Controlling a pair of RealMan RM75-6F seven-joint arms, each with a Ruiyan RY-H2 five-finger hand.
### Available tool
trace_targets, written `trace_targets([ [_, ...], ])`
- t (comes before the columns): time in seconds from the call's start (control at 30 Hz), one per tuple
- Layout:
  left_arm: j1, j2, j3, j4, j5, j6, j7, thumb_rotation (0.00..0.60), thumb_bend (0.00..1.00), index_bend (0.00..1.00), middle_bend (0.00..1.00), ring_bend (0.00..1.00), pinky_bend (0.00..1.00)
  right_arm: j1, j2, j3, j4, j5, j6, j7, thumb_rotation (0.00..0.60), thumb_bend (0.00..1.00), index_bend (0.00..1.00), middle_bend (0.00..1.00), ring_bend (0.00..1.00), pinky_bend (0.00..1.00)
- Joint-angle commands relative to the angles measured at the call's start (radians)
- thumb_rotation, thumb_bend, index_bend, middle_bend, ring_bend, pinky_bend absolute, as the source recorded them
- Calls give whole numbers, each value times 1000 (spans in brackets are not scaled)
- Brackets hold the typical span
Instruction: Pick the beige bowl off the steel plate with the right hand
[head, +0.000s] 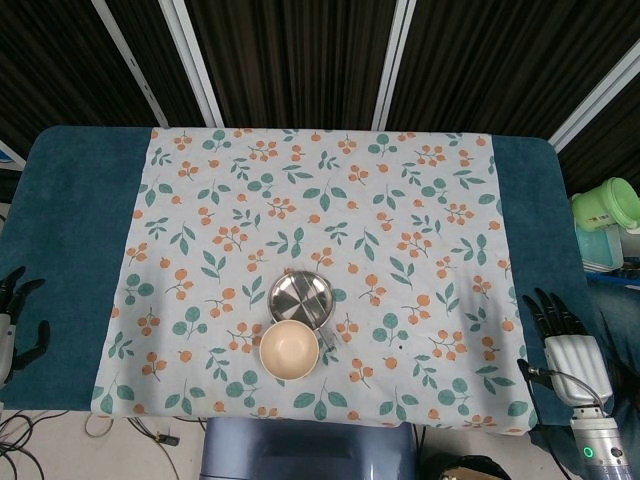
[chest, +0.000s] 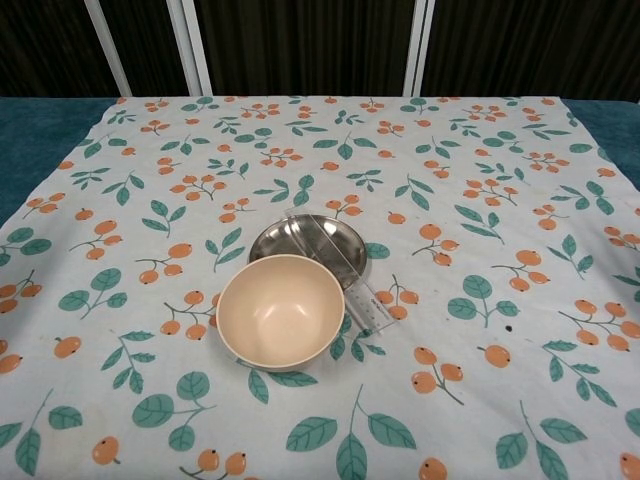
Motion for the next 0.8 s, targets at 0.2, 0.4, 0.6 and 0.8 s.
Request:
trace_targets([
  [0.2,-1,0,-1,-4,0,-1,-1,600,498,172,45,55,0,4,10,-6,-11,7,-38,18,600,197,79,44,30,228],
  [0.4,-1,0,1,-7,-1,-4,1,600,499,172,45,55,0,58,41,-17,-33,-11,-144,119,600,167,72,37,27,227],
  [0.6,-2,-2,3,-8,2,-5,6,600,498,172,45,55,0,187,42,-1,-52,-54,-310,173,600,163,67,25,19,227],
  [0.8,-2,-2,4,-8,-1,-7,7,600,499,172,45,55,0,312,8,20,-75,-58,-476,203,600,163,67,13,4,228],
])
